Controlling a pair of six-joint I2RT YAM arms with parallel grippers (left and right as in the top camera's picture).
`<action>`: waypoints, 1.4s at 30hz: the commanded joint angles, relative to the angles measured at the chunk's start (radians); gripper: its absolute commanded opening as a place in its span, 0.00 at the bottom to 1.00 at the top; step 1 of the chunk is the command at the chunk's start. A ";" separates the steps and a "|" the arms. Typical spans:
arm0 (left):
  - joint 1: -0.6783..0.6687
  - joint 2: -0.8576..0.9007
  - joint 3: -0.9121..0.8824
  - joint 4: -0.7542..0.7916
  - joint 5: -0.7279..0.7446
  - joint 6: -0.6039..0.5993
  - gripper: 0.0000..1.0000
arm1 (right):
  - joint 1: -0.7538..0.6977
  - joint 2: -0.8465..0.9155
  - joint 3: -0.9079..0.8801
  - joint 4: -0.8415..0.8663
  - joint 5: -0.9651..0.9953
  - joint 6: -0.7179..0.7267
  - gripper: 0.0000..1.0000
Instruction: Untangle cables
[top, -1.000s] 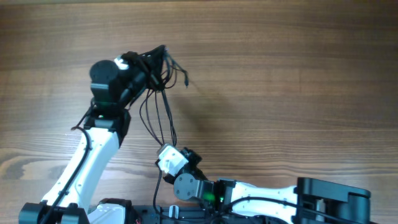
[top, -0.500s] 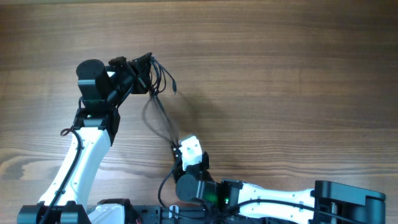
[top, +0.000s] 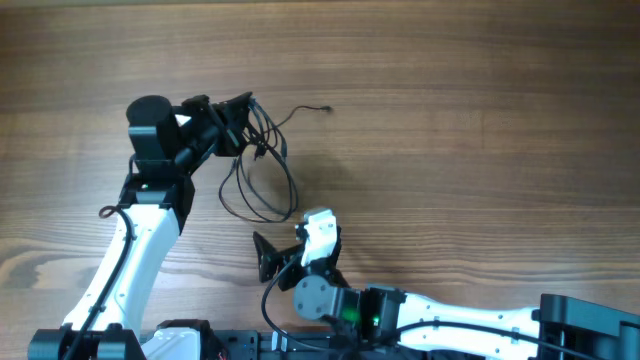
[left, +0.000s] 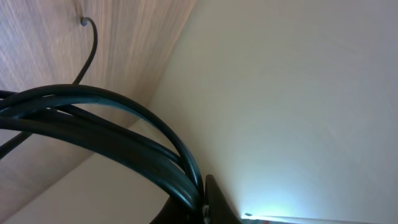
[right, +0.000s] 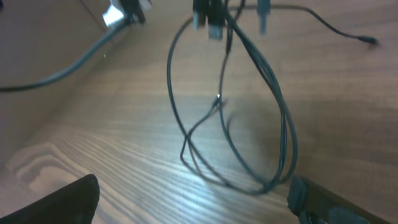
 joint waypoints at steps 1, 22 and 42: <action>-0.050 -0.001 0.023 0.000 0.039 -0.157 0.04 | -0.041 -0.020 -0.010 0.071 -0.159 -0.166 0.98; -0.291 -0.106 0.029 0.076 0.071 -0.157 0.04 | -0.223 0.230 -0.008 0.460 -0.336 -0.359 0.32; -0.140 -0.092 0.031 0.025 -0.224 -0.155 0.04 | 0.058 0.051 -0.008 -0.004 -0.237 -0.568 0.04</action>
